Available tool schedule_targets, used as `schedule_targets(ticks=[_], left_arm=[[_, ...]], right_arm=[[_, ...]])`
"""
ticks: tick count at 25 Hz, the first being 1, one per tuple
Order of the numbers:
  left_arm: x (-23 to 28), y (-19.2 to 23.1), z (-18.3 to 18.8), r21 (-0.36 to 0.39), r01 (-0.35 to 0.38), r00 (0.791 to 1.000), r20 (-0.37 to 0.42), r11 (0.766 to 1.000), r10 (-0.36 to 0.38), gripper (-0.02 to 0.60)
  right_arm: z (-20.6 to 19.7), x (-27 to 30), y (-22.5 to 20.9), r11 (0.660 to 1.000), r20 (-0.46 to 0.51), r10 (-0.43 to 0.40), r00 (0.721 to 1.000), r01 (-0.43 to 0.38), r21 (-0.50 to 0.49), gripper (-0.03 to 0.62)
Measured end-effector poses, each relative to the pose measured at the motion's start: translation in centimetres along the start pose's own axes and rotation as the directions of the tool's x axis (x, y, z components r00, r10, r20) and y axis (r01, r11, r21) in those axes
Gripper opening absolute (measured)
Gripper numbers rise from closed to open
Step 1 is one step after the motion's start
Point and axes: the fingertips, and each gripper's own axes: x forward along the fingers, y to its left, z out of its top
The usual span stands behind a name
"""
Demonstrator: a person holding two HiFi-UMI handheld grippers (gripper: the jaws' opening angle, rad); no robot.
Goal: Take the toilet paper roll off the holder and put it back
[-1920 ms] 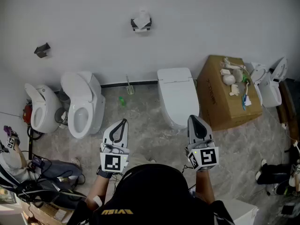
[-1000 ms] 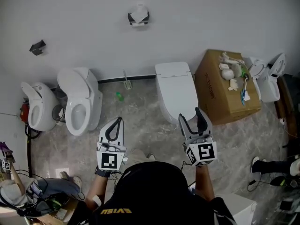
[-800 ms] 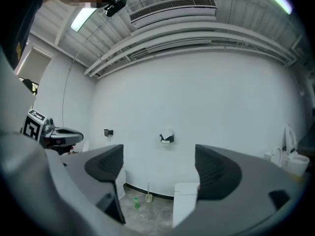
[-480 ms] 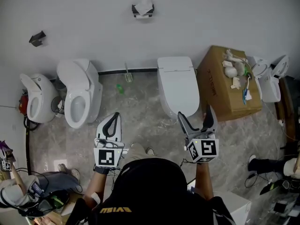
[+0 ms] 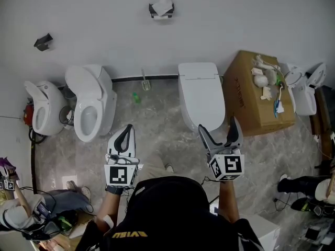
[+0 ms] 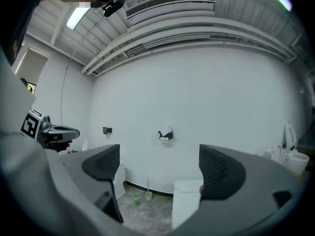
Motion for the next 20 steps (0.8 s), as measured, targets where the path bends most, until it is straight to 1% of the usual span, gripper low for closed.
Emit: schedule_targets(ticks=[2, 3, 7, 9, 12, 16, 18, 20], left_arm=[[0.3, -0.1, -0.3, 0.026, 0.008, 0.999, -0.032, 1.000, -0.007, 0.011], [0.5, -0.2, -0.3, 0.026, 0.011, 0.999, -0.034, 1.000, -0.010, 0.011], [1.9, 0.3, 0.1, -0.016, -0.008, 1.000, -0.011, 1.000, 0.008, 0.011], [2.7, 1.2, -0.9, -0.013, -0.004, 0.999, -0.035, 1.000, 0.004, 0.011], [4.6, 2.3, -2.8, -0.006, 0.023, 0.997, -0.079, 1.000, -0.023, 0.011], [8.5, 3.9, -2.7, -0.022, 0.056, 0.997, -0.049, 0.998, -0.058, 0.011], [11.3, 5.9, -2.0, -0.035, 0.071, 0.997, -0.029, 0.997, -0.072, 0.011], [14.2, 8.4, -1.5, -0.036, 0.090, 0.996, -0.027, 0.995, -0.091, 0.011]], right_arm=[[-0.1, 0.4, -0.3, 1.000, -0.009, 0.007, 1.000, -0.007, 0.007, 0.495], [-0.1, 0.6, -0.4, 1.000, -0.013, 0.014, 1.000, -0.014, 0.007, 0.495], [-0.5, 2.4, -0.7, 1.000, -0.029, 0.031, 0.999, -0.031, -0.003, 0.495], [-0.7, 3.7, -0.5, 0.999, -0.038, 0.035, 0.999, -0.035, -0.002, 0.495], [-1.0, 6.1, 0.4, 0.998, -0.056, 0.056, 0.997, -0.057, -0.014, 0.495], [-0.6, 10.3, 1.3, 0.998, -0.067, 0.059, 0.996, -0.061, -0.022, 0.495], [0.5, 13.5, 1.5, 0.998, -0.069, 0.050, 0.996, -0.052, -0.025, 0.495], [2.1, 17.1, 1.8, 0.998, -0.067, 0.040, 0.997, -0.042, -0.035, 0.494]])
